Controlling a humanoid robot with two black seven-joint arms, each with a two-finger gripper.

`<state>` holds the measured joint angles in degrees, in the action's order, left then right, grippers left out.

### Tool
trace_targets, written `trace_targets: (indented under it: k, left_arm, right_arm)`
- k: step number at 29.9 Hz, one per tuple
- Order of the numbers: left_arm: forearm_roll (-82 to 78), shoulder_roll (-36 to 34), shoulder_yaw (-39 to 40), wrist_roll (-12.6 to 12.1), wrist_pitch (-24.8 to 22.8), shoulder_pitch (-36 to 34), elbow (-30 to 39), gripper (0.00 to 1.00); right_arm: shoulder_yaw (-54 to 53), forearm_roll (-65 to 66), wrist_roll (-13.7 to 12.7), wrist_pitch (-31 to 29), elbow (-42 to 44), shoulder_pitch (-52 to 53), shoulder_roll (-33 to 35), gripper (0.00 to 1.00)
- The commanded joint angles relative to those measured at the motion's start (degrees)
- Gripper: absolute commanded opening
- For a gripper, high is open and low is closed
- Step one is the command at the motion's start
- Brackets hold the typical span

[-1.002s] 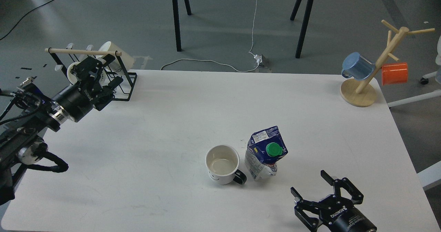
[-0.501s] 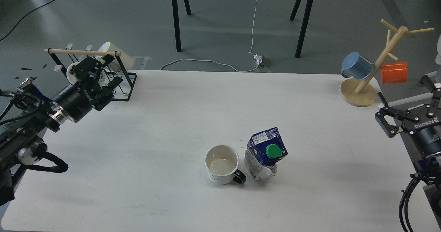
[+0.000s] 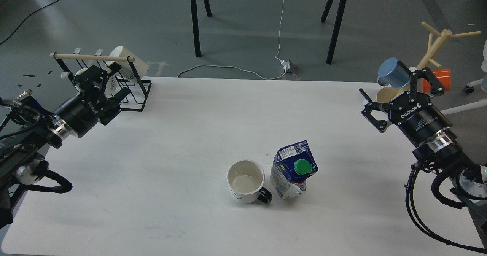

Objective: Place cup and milk with both arms

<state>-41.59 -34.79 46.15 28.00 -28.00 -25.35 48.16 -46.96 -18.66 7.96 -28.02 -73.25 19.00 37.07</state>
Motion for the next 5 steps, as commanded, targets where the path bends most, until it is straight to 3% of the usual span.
trace_targets:
  k: [1, 5]
  left_arm:
    - [0.10, -0.19, -0.01, 0.00, 0.00, 0.38, -0.26, 0.86]
    - [0.01, -0.10, -0.01, 0.00, 0.00, 0.47, -0.26, 0.86]
  right_arm:
    - [3.45, 0.12, 0.12, 0.02, 0.74, 3.23, -0.16, 0.98]
    - [3.72, 0.21, 0.30, 0.02, 0.66, 3.50, -0.16, 0.98]
